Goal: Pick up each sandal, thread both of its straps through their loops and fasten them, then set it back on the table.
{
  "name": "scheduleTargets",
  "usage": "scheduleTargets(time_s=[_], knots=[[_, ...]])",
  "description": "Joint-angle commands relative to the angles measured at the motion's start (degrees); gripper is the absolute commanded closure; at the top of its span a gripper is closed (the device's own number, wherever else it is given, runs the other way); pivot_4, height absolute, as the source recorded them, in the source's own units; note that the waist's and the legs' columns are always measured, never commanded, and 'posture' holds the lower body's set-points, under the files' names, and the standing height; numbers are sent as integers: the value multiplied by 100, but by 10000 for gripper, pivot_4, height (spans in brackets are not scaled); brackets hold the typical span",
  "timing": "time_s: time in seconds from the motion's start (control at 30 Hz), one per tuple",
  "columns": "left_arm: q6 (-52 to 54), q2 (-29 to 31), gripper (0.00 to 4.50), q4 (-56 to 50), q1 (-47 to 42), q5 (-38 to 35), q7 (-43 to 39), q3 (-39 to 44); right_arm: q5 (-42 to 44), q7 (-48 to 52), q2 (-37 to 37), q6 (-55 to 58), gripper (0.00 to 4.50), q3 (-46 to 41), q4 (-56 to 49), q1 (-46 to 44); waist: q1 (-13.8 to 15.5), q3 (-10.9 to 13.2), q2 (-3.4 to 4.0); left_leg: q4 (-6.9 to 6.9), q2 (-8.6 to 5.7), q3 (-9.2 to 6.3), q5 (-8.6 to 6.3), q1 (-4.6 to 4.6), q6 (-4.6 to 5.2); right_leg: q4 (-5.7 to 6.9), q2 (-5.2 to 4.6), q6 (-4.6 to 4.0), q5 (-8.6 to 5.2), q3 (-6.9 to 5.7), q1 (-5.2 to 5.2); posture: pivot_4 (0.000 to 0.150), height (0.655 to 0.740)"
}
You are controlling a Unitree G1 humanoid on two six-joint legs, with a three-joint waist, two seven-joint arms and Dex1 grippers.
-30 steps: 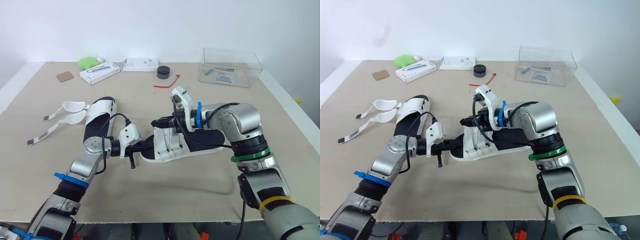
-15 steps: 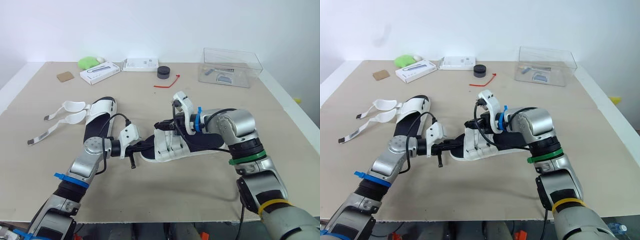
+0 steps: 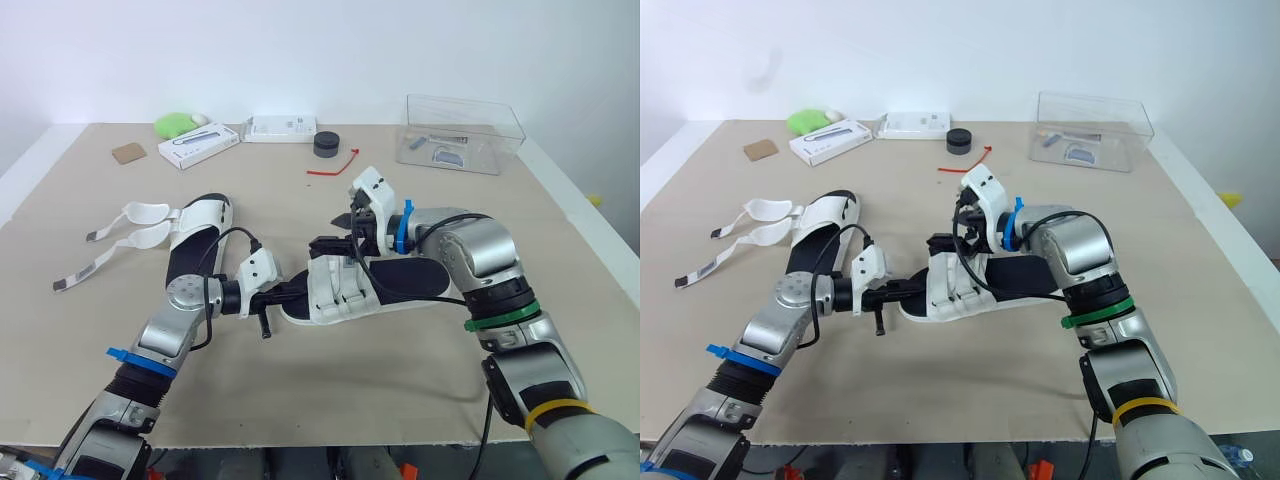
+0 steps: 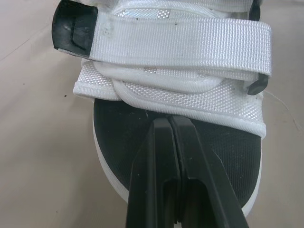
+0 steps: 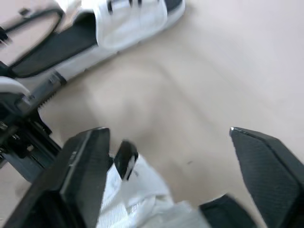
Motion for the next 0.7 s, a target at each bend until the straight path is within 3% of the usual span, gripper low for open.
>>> scheduleTargets(time_s=[0.03,0.17,0.27,0.3,0.5,0.7], knots=[[106,11,45000,107,112,108,-25,-134,159,227,69,-144,6743,-37,-625,-36,1,0,0,-1,0,-5,0,0,0,0,0,-1,0,-2,1,1500,7400],[113,-8,45000,121,88,102,-16,-137,60,431,32,-277,25392,240,-783,255,3,-1,-2,-1,0,-12,0,-3,0,0,-2,-1,0,-8,3,1500,7400],[103,-5,45000,128,93,108,-15,-136,-59,567,-35,-354,42946,435,-733,366,2,-1,-1,-1,-3,-12,0,-7,0,-3,-6,-1,0,-10,1,1500,7400],[103,-8,45000,131,90,109,-15,-136,-97,611,-56,-347,44603,488,-679,381,2,0,-1,-1,-3,-12,0,-8,0,-3,-6,-1,0,-11,1,1500,7400],[117,-25,45000,127,74,95,-7,-131,-515,682,-148,-488,44603,734,-23,350,2,-1,-1,0,-3,-15,0,-7,0,-3,-4,-4,-2,-15,1,1500,7400],[88,-9,45000,74,101,90,-30,-140,-433,708,-205,-365,44603,403,-45,105,3,-1,-1,3,-3,-15,1,-6,-1,-3,-5,-4,-2,-14,3,1500,7400]])
